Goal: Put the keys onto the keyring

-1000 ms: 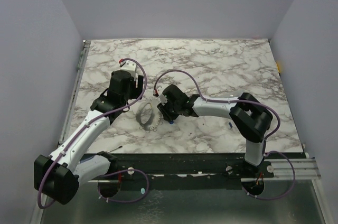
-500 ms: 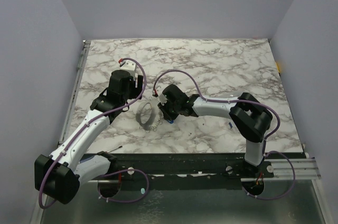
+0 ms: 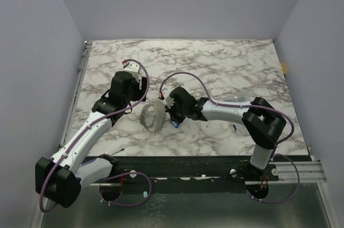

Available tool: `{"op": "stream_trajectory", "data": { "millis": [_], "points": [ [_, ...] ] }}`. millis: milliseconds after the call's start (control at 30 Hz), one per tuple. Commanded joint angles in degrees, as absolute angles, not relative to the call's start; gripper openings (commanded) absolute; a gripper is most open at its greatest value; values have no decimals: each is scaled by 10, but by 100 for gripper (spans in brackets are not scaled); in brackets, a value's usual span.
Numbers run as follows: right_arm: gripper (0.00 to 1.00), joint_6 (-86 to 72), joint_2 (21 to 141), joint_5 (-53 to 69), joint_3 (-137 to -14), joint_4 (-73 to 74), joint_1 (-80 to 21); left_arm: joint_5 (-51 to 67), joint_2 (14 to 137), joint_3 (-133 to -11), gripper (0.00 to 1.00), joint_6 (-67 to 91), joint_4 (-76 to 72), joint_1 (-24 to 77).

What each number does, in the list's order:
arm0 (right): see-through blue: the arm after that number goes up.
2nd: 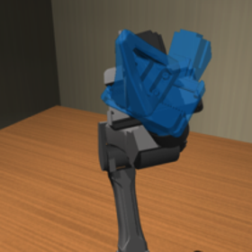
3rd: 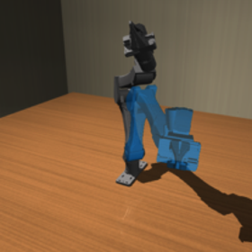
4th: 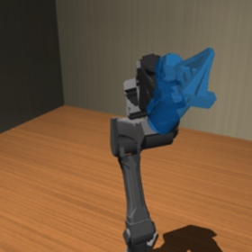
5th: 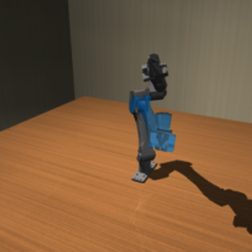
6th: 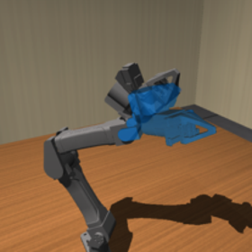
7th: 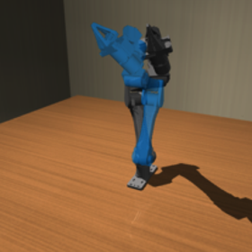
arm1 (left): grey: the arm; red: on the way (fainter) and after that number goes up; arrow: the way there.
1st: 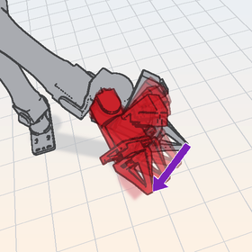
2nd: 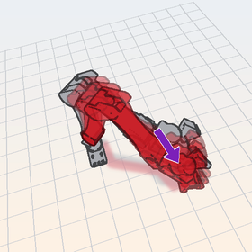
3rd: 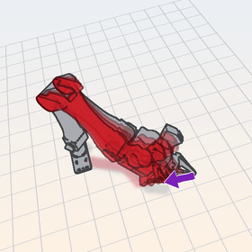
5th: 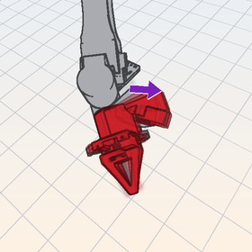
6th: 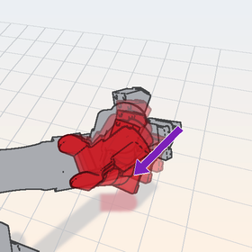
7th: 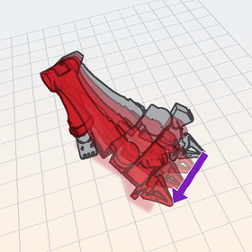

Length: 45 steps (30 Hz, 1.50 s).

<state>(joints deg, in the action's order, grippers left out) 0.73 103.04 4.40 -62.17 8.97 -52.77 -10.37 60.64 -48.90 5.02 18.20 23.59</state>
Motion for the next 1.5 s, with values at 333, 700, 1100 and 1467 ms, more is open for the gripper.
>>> {"op": "stream_trajectory", "data": {
  "millis": [333,700,1100,1467],
  "points": [
    [55,17,1036,48,-636,115,-527,-76,596,-481,74,48,169,232],
    [55,26,1083,59,-673,118,-527,-76,593,-480,74,48,169,232],
    [1,26,1092,36,-645,118,-527,-75,593,-481,74,47,169,232],
    [1,23,1015,43,-624,107,-527,-32,589,-477,73,44,163,232]
  ]
}}
